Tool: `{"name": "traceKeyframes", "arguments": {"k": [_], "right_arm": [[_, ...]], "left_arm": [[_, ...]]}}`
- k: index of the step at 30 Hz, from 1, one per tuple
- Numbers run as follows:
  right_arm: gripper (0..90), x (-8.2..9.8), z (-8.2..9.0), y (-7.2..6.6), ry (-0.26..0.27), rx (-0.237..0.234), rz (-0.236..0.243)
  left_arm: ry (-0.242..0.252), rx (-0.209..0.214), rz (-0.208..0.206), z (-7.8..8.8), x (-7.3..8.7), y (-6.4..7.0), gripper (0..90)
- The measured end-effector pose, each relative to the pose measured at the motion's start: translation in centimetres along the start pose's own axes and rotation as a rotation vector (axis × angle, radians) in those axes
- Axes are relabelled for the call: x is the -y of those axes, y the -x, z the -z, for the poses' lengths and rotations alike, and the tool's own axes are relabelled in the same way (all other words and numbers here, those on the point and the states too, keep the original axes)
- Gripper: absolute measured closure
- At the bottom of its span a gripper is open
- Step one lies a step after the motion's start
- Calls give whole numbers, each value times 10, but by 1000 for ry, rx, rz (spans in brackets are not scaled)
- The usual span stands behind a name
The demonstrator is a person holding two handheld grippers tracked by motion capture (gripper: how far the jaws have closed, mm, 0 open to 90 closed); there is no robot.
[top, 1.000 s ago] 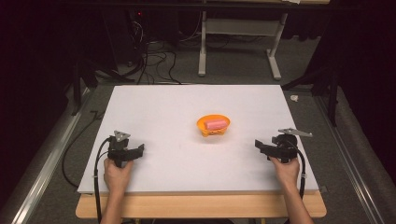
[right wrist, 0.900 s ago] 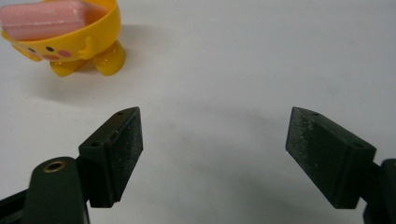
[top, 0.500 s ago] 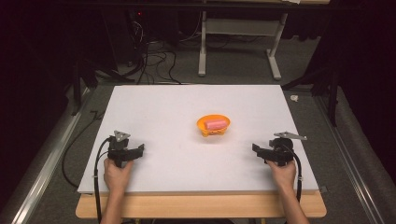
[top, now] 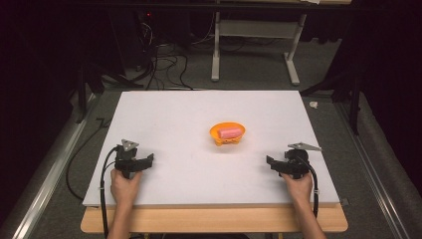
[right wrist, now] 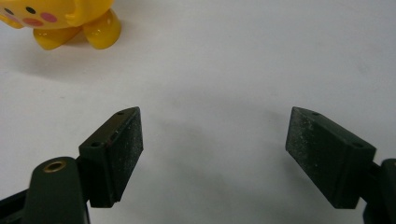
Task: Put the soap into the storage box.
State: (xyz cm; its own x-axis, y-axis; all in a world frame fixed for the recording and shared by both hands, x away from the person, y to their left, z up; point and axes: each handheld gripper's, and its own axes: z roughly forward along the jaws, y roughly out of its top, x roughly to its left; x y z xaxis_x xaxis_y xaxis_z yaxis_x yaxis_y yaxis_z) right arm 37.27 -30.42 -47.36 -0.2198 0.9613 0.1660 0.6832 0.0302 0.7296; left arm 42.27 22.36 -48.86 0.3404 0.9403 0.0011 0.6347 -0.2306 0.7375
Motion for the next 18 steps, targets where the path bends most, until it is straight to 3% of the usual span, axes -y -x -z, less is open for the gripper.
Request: {"name": "traceKeyframes", "arguments": {"k": [8, 18], "right_arm": [[196, 3, -3, -1, -12, -1, 0], [193, 5, -6, -5, -16, 35, 45]], "left_arm": [[0, 0, -1, 0, 0, 0, 219], [4, -3, -1, 0, 0, 0, 219]]}}
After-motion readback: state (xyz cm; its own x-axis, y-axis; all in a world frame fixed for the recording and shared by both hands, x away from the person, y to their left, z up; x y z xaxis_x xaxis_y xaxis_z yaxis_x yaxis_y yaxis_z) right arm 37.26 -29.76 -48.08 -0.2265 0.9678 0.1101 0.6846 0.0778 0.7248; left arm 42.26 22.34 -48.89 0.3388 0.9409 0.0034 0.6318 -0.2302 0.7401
